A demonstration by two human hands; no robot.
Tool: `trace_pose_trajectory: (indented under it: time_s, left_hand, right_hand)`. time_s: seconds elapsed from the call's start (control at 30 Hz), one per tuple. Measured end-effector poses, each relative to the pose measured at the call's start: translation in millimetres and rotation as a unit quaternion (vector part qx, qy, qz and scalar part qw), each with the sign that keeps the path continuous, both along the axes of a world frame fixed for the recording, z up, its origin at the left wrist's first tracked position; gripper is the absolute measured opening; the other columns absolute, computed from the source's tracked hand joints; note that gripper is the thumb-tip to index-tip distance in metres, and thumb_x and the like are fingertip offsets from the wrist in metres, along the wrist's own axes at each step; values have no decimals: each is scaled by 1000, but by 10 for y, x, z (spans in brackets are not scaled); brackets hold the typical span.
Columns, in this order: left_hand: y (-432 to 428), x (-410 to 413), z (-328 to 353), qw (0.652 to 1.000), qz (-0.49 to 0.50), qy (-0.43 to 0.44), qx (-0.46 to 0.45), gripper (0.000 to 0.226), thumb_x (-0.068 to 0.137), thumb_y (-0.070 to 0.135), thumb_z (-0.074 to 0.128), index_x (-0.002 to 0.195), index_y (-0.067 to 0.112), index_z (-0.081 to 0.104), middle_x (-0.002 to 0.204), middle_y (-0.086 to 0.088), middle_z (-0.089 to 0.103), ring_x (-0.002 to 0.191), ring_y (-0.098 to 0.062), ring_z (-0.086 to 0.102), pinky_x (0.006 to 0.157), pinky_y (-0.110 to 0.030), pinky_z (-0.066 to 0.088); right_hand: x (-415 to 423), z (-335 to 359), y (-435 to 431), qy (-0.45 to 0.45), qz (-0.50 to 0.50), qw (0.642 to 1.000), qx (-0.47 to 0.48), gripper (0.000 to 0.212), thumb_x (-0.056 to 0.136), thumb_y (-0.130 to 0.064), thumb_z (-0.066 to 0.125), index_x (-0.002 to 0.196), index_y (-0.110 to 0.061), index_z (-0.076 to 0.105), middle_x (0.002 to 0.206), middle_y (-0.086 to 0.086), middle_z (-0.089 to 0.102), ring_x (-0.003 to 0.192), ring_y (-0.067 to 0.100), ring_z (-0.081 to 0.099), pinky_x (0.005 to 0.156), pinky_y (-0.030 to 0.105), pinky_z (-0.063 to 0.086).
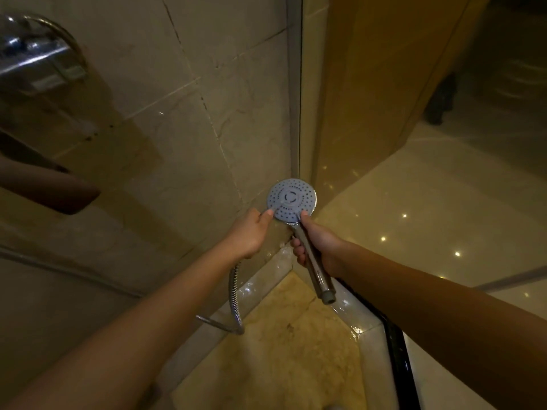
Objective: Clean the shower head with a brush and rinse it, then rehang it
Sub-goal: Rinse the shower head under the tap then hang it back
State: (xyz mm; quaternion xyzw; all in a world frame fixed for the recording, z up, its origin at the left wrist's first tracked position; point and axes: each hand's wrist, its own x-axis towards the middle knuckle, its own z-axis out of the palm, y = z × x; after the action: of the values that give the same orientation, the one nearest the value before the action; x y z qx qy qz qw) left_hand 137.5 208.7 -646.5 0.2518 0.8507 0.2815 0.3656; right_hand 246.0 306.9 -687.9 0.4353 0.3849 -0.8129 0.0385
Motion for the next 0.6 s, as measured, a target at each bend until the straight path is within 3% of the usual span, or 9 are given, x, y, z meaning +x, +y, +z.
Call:
trace_pose_trajectory:
  time_s: [0.1,0.17,0.27,0.37,0.47,0.57,0.6]
  left_hand:
    - [-45,65,-29,1000,-21,-7,-3,34,98,42,30,79,16,41,73,-17,52,56,-23,44,47,-26,24]
    - [-35,143,4,999,-39,-10,8,31,99,39,30,77,20,40,67,-2,44,52,-11,37,47,-25,26]
    - [33,197,54,998,-57,-8,22,30,99,39,29,90,14,42,81,-12,50,56,-14,40,50,-26,29]
    - [121,207,106,998,-53,-1,39,33,98,40,30,94,11,46,103,-34,58,75,-42,55,60,-36,38]
    - [170,180,113,998,-42,3,38,41,99,41,29,93,6,48,86,-23,57,67,-32,52,59,-35,40]
    - [136,84,66,1000,-8,-5,28,48,99,41,29,114,0,49,100,-31,60,87,-48,59,61,-38,47]
    - [97,58,49,1000,-1,-10,25,49,99,41,29,114,0,50,89,-29,60,75,-47,58,53,-31,42]
  right_hand:
    - [10,-3,4,3,3,1000,5,41,97,-55,33,89,-19,52,52,-1,47,35,8,44,37,16,39]
    - [8,-10,-21,1,4,1000,12,39,98,-54,34,93,-20,51,55,1,47,36,8,43,37,16,39]
    - [2,-11,-71,-5,6,1000,27,38,99,-51,33,91,-18,50,58,3,45,35,9,42,36,15,37]
    - [-21,2,-118,-9,11,999,37,37,101,-48,31,103,-15,48,60,4,45,35,9,41,36,15,36]
    - [-38,3,-147,-9,8,999,39,38,101,-47,29,109,-15,48,59,3,44,36,9,40,35,16,35]
    - [-42,4,-177,-16,2,999,37,42,100,-50,29,98,-14,49,58,1,43,37,9,38,35,15,34]
    - [-42,7,-186,-19,-3,999,36,43,100,-51,28,95,-14,49,58,1,42,38,9,37,34,15,33]
